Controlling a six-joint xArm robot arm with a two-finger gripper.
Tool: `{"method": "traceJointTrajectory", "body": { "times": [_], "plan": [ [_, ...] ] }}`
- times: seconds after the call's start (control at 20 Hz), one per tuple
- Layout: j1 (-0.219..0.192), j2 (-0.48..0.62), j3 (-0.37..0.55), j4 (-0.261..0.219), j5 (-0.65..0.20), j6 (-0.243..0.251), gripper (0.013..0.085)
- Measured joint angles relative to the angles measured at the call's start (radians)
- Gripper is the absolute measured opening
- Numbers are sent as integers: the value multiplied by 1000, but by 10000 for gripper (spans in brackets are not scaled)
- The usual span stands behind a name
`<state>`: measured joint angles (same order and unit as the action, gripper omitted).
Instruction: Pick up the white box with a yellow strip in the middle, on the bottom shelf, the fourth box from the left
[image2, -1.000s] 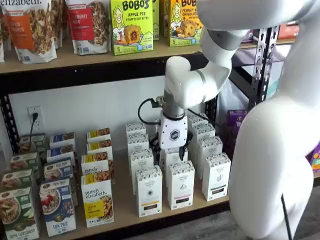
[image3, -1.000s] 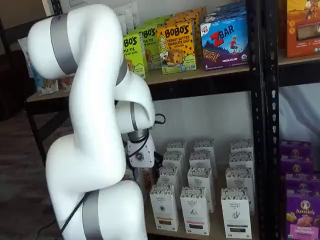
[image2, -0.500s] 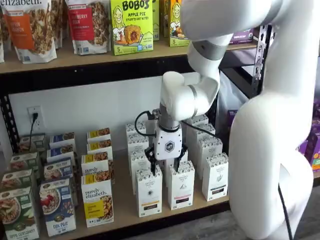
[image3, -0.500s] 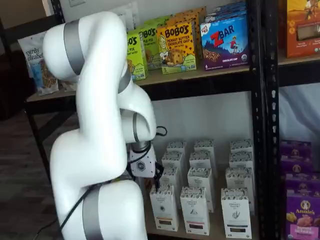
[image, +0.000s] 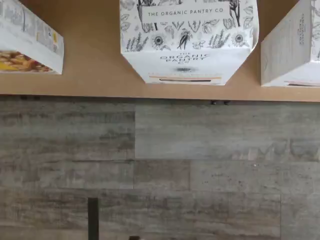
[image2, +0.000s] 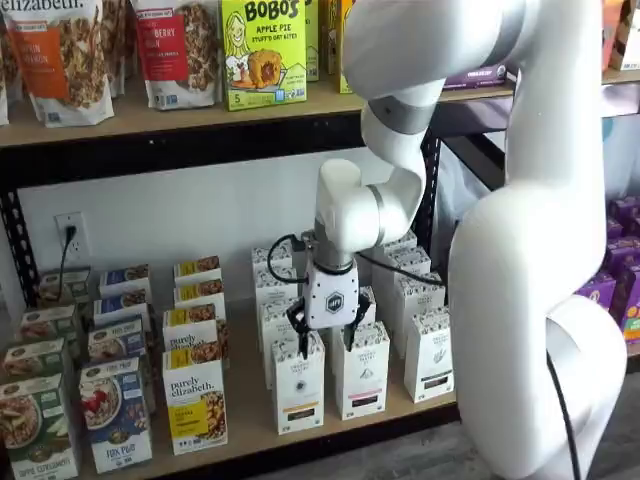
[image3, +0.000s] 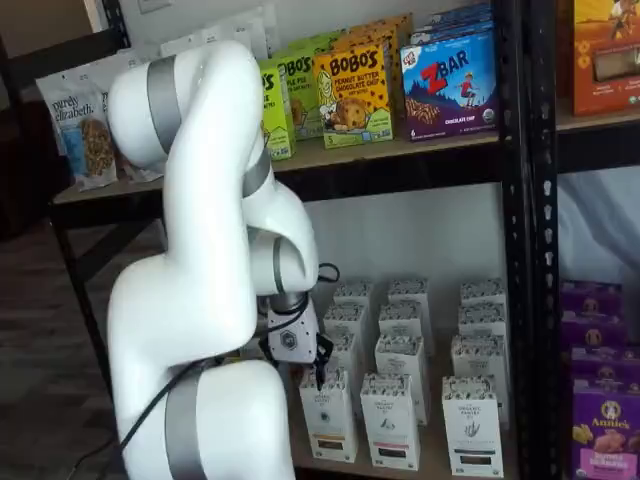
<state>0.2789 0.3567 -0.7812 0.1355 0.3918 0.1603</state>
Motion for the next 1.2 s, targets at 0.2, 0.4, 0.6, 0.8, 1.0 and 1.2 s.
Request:
{"method": "traceJointTrajectory", "body": {
  "times": [0.2, 0.4, 0.6, 0.8, 1.0, 1.2],
  "plan": [
    [-10, 59, -49, -9, -11, -3, 850],
    [-17, 126, -112, -5, -17, -13, 850],
    [-21, 183, -171, -9, -20, -15, 850],
    [-24, 243, -239, -27, -17, -1, 850],
    [-29, 296, -309, -32, 0, 0, 850],
    [-36, 340, -367, -43, 7, 4, 850]
  ]
}}
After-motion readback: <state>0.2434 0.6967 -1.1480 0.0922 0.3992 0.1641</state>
